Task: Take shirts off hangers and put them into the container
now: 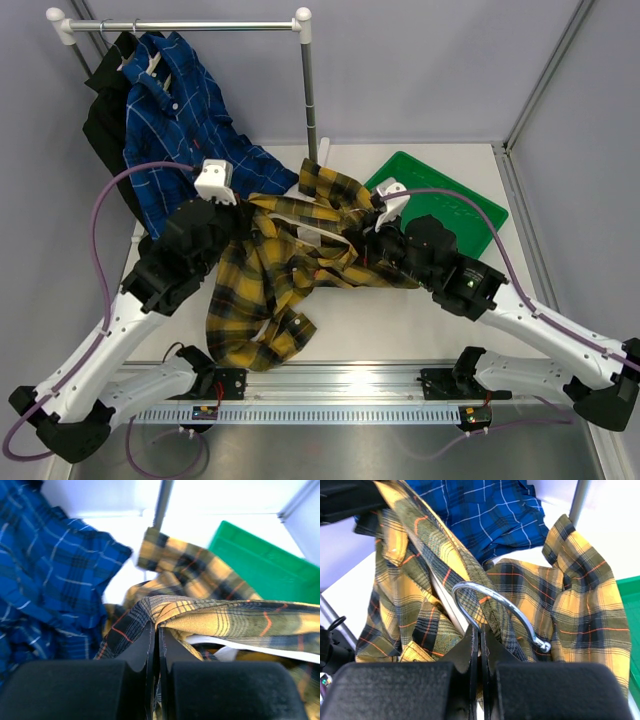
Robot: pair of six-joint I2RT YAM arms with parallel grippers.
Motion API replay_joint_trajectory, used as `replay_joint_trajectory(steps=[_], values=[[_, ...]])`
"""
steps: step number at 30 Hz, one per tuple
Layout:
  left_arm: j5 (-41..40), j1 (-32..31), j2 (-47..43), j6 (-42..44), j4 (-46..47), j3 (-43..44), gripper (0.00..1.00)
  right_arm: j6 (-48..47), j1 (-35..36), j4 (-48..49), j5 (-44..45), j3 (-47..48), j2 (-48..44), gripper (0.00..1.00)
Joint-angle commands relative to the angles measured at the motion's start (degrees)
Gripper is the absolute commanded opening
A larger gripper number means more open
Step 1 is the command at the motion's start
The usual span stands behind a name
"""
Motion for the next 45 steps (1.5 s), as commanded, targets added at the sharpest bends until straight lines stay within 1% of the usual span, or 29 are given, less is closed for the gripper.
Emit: replay_joint_trajectory(steps=[1,2,4,9,14,19,24,25,26,27,29,30,31,32,34,35,38,43,45], values=[[-10.4,0.9,1.4,2.8,0.3,1.4,0.0,-1.4,-0.5,0.8,-0.7,1.6,-2.7,0.0],[-11.8,0.9,2.1,2.7,0.1,1.0,0.0,-1.2,-0.5,0.7,-0.5,1.6,-3.2,0.0],[-11.7,0.9,2.4,1.7,-0.3,0.5,0.0,-1.2,-0.5,0.6,-0.1,1.9,-4.6,0.0],[-9.2,0.9,4.5,0.4,-1.9,0.6,0.02,-0.5,-0.5,1.2,-1.5,2.6,-6.6,0.0],[-4.2,0.9,5.7,0.2,-1.8,0.8,0.04,-0.4,-0.5,2.5,-3.4,3.2,-6.1,0.0],[-0.5,0.9,6.6,0.7,-3.0,1.6,0.08,1.4,-0.5,5.0,-4.8,2.6,-4.9,0.0],[1.8,0.9,5.9,-0.1,-3.1,-0.9,0.1,2.1,-0.5,6.8,-4.6,2.4,-5.0,0.0],[2.2,0.9,5.8,-0.1,-3.3,-1.2,0.16,1.9,-0.5,6.8,-4.4,2.6,-4.9,0.0],[2.5,0.9,5.1,-0.1,-3.5,-1.5,0.2,1.8,-0.5,6.6,-4.2,2.6,-4.7,0.0],[2.6,0.9,4.5,0.0,-3.6,-1.6,0.22,1.7,-0.4,6.5,-4.0,2.5,-4.5,0.0],[2.8,0.9,3.2,1.2,-4.1,-1.7,0.34,1.6,-0.5,6.2,-3.8,2.2,-4.6,0.0],[2.8,0.9,1.8,1.7,-4.8,-1.4,0.42,1.6,-0.6,6.1,-3.7,1.9,-4.6,0.0],[2.9,0.9,1.0,2.7,-5.1,-1.2,0.61,1.6,-0.5,6.1,-3.5,1.3,-4.6,0.0],[3.2,0.9,0.2,3.5,-5.6,-0.8,0.69,1.6,-0.5,6.1,-3.2,1.0,-4.6,0.0],[3.0,0.9,-2.1,5.3,-7.4,0.3,0.81,1.2,-0.5,6.0,-2.9,0.1,-4.6,0.0],[2.6,1.0,-2.7,6.0,-8.1,0.7,0.89,1.0,-0.5,5.7,-2.3,-0.3,-4.6,0.0],[2.0,1.0,-5.1,8.9,-10.6,2.2,0.98,-0.2,-0.5,5.6,-1.0,-1.9,-4.9,0.0],[4.7,1.1,-7.3,12.6,-13.8,4.3,0.99,-1.9,-0.6,6.3,-0.5,-3.8,-4.2,0.0],[7.4,1.1,-7.5,13.0,-14.3,4.8,0.99,-2.1,-0.7,6.3,-0.3,-3.8,-3.1,0.0]])
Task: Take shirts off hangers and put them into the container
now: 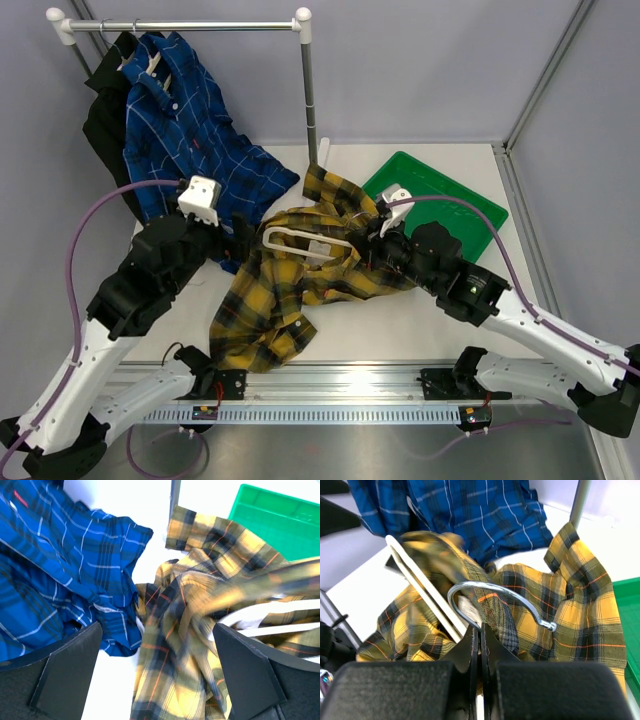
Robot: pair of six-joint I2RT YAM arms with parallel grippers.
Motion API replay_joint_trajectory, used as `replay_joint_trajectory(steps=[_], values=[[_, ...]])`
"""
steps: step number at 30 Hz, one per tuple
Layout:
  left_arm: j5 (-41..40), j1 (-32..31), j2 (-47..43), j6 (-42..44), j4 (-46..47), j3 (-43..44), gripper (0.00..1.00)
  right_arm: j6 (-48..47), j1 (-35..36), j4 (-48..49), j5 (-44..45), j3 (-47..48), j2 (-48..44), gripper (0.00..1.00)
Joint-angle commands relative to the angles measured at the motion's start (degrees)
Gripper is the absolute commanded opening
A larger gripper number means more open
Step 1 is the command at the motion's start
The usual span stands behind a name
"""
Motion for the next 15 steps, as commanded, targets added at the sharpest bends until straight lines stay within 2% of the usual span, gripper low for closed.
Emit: replay_joint_trajectory(steps=[1,9,15], values=[[6.5,-0.2,-1.3,3.6,-1.0,2.6,0.99,-2.0,0.0,3.7,0.8,0.2,0.8,0.0],[22.1,-0.2,-1.1,6.5,-0.9,2.8,0.99,-3.1,-0.1,3.8,-4.2,2.1,1.7,0.0],[34.9,-0.2,3.9,15.4,-3.7,6.4,0.99,-5.5,0.0,1.7,-9.2,4.2,2.5,0.0]])
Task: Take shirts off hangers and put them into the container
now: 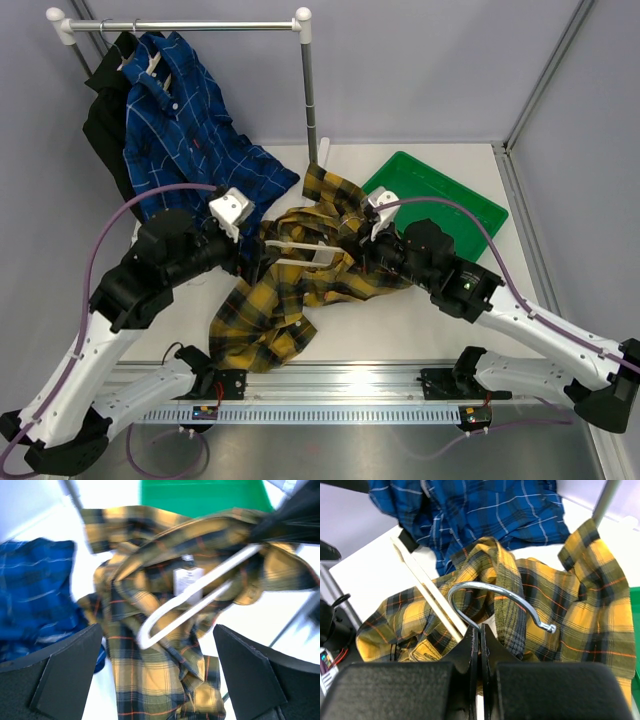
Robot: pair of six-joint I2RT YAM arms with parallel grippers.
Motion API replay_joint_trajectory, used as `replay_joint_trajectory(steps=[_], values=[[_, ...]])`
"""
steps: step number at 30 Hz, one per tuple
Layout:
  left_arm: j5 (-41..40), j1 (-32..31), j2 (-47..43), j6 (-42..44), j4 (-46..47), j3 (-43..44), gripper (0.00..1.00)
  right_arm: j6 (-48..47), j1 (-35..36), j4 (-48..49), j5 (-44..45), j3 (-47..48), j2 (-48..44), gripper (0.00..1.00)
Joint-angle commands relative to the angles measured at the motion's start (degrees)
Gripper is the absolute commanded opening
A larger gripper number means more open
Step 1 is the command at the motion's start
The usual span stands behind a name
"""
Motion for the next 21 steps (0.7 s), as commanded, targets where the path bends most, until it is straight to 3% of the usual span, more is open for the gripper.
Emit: replay_joint_trajectory(steps=[1,8,18,21], values=[[12.3,-0.2,3.7,7.4,-2.1,4.7,0.99,-2.8,0.0,1.5,-4.0,3.7,-0.3,0.0],[21.2,-0.2,8.9,14.8,-9.5,7.5,0.96,-5.8,-0.1,-1.7,-10.2,4.7,-2.6,0.0],[24.7,-0.2,11.9,16.5,-12.1,7.8,0.79,-7.5,0.0,-4.7,-12.3,7.0,-3.7,0.0],[25.5,-0.2,12.6,16.5,-12.2,8.2,0.7,-7.6,0.0,-4.7,-12.7,7.0,-3.3,0.0]])
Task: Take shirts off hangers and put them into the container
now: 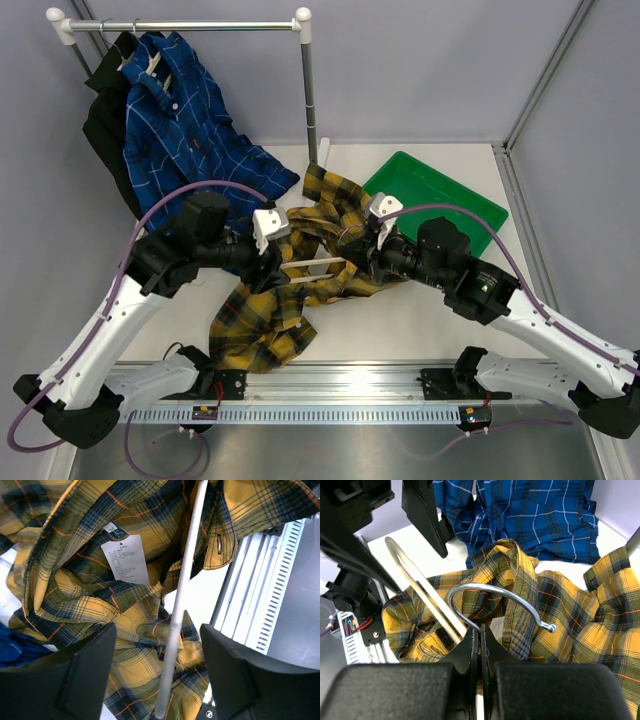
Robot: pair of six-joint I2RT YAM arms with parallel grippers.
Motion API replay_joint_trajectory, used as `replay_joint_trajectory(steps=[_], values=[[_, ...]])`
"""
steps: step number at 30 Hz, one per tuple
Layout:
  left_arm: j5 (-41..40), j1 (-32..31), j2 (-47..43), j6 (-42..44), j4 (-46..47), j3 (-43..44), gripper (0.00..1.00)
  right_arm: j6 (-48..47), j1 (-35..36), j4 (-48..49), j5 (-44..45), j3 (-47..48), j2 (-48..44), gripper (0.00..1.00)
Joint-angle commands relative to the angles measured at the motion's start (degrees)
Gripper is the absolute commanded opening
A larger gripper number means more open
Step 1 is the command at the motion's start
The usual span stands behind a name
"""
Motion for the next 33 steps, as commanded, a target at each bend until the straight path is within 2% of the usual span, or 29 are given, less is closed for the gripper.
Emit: replay_joint_trajectory(steps=[1,4,5,8,11,12,14,15,18,20,21,22,23,25,26,30,33], values=[[3.6,-0.2,1.1,0.9,0.3,2.6,0.65,-1.6,0.0,1.2,-1.6,2.8,-0.6,0.0],[4.6,-0.2,1.4,0.8,0.7,3.0,0.57,-1.6,0.0,1.3,-1.8,2.6,-0.5,0.0],[5.0,-0.2,1.5,0.8,0.8,3.1,0.51,-1.6,-0.1,1.4,-1.7,2.6,-0.5,0.0],[6.5,-0.2,1.8,0.6,1.5,2.9,0.39,-1.4,0.0,1.5,-1.8,2.5,-0.4,0.0],[7.4,-0.2,2.5,0.6,1.5,2.7,0.3,-1.3,-0.1,1.5,-2.2,2.6,-0.3,0.0],[7.7,-0.2,2.5,0.6,1.4,2.6,0.21,-1.1,0.0,1.5,-2.3,2.7,-0.1,0.0],[8.4,-0.2,2.5,0.6,1.4,2.3,0.09,-1.0,0.0,1.4,-2.5,2.8,0.1,0.0],[8.3,-0.2,2.5,0.6,1.4,2.2,0.0,-0.7,0.0,1.3,-2.6,2.9,0.2,0.0],[7.5,-0.2,1.5,0.5,1.8,1.2,0.0,-0.1,0.0,0.7,-2.7,2.9,0.4,0.01],[6.5,-0.2,0.6,0.3,2.8,0.2,0.0,0.4,-0.1,0.0,-1.7,2.9,0.4,0.14],[5.9,-0.2,-0.3,-0.1,3.6,-0.9,0.0,1.0,-0.1,-0.7,-1.2,2.9,0.1,0.31],[5.7,-0.2,-1.0,-0.4,4.0,-1.6,0.0,1.3,0.0,-0.7,-0.7,2.7,-0.2,0.31],[5.7,-0.2,-1.6,-0.6,4.5,-2.3,0.0,1.5,0.0,-0.7,-0.1,2.5,-0.3,0.47],[4.8,-0.2,-3.4,-1.7,6.3,-4.7,0.0,3.7,0.0,-1.5,1.4,2.5,-1.2,0.63],[4.0,-0.2,-3.9,-2.2,6.8,-5.5,0.0,4.3,0.0,-2.1,2.1,2.6,-1.5,0.74],[-1.1,-0.2,-6.2,-7.0,8.7,-8.6,0.0,8.1,-0.1,-4.2,4.3,2.9,-2.9,0.89],[-3.6,-0.2,-8.2,-10.0,10.9,-10.8,0.0,11.1,0.0,-5.5,6.8,2.8,-4.0,0.9]])
